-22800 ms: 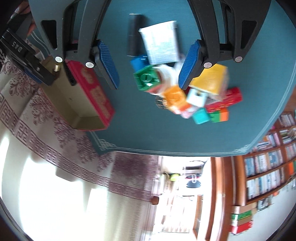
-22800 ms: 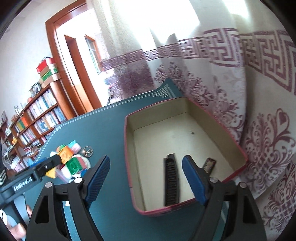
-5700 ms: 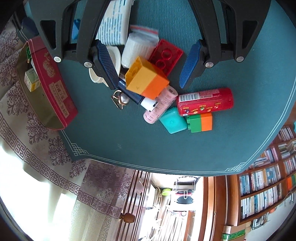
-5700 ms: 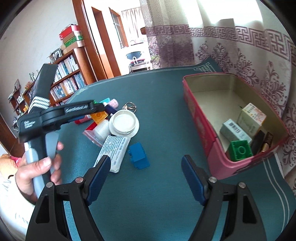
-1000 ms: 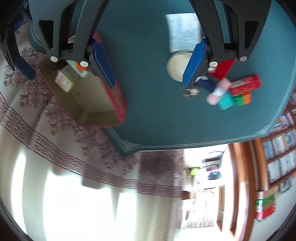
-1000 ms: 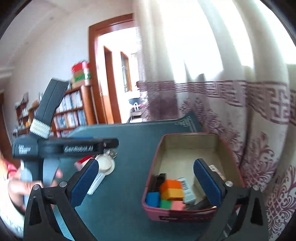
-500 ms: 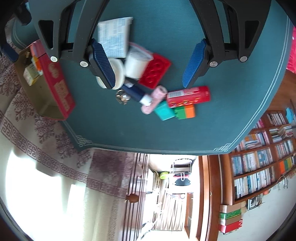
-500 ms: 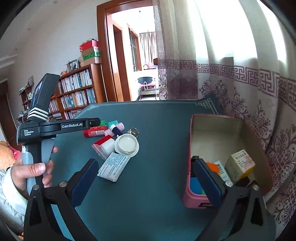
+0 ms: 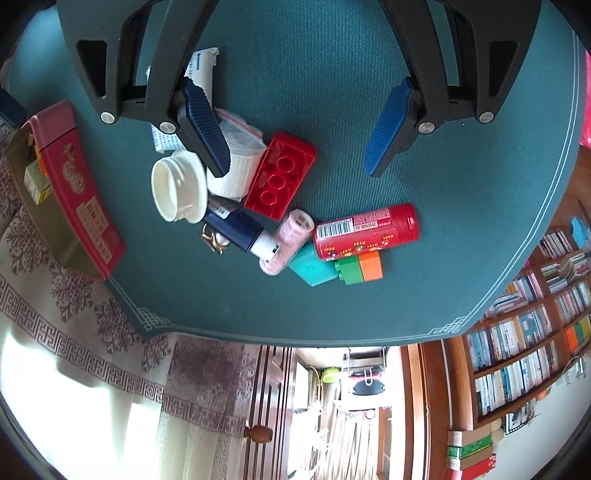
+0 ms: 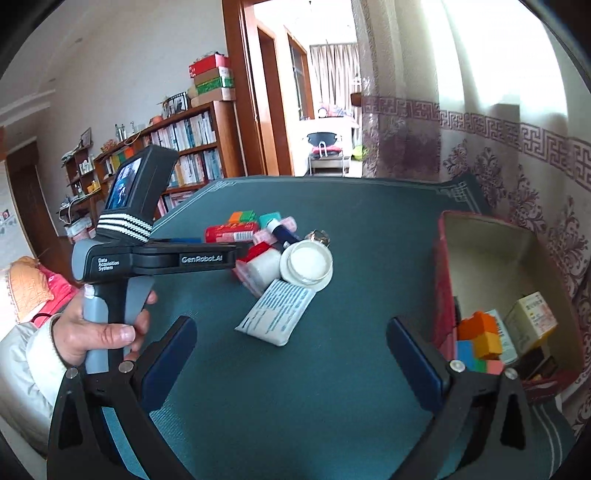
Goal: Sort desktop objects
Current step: 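Withdraw both tools from the tin back toward the object pile, then grasp the red Lego brick with the left tool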
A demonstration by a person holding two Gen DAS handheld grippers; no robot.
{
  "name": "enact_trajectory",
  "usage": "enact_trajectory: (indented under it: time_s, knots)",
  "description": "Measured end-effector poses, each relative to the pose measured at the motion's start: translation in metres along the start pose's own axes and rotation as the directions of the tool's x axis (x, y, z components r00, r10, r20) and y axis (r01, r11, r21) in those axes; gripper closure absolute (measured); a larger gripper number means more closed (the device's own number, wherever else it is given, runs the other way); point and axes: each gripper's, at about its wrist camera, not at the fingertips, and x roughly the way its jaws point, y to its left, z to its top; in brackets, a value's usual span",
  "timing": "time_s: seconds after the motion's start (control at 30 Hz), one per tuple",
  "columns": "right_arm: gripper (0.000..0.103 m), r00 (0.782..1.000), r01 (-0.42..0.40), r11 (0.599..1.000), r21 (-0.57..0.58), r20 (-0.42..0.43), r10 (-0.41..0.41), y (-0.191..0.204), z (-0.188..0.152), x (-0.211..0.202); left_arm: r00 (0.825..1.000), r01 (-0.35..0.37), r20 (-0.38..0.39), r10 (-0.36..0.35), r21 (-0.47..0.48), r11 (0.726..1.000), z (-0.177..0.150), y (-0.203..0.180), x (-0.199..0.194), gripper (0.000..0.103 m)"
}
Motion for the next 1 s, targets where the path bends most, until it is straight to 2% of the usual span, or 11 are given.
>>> enact_trajectory:
  time_s: [0.13,0.4,0.73,1.0]
  knots:
    - [0.0,1.0,-0.003,1.0,0.008,-0.028,0.004,0.003,-0.003,0.008,0.999,0.018,-0.034,-0.018,0.001,1.0,0.002,0.006,0.008,0.025]
    - [0.0,0.997,-0.026,0.999,0.04,-0.07,0.029,-0.001,-0.006,0.02,0.997,-0.02,-0.078,0.024,0.052,0.998,0.01,0.015,0.024,0.025]
    - [0.0,0.994,-0.035,0.997,0.067,-0.104,0.042,-0.007,-0.006,0.029,0.996,0.007,-0.091,0.01,0.186,0.983,0.017,-0.013,0.034,0.025]
    - [0.0,0.992,-0.043,0.997,0.067,-0.115,0.051,-0.005,-0.005,0.034,0.99,0.026,-0.141,-0.009,0.117,0.993,0.02,0.005,0.05,0.025]
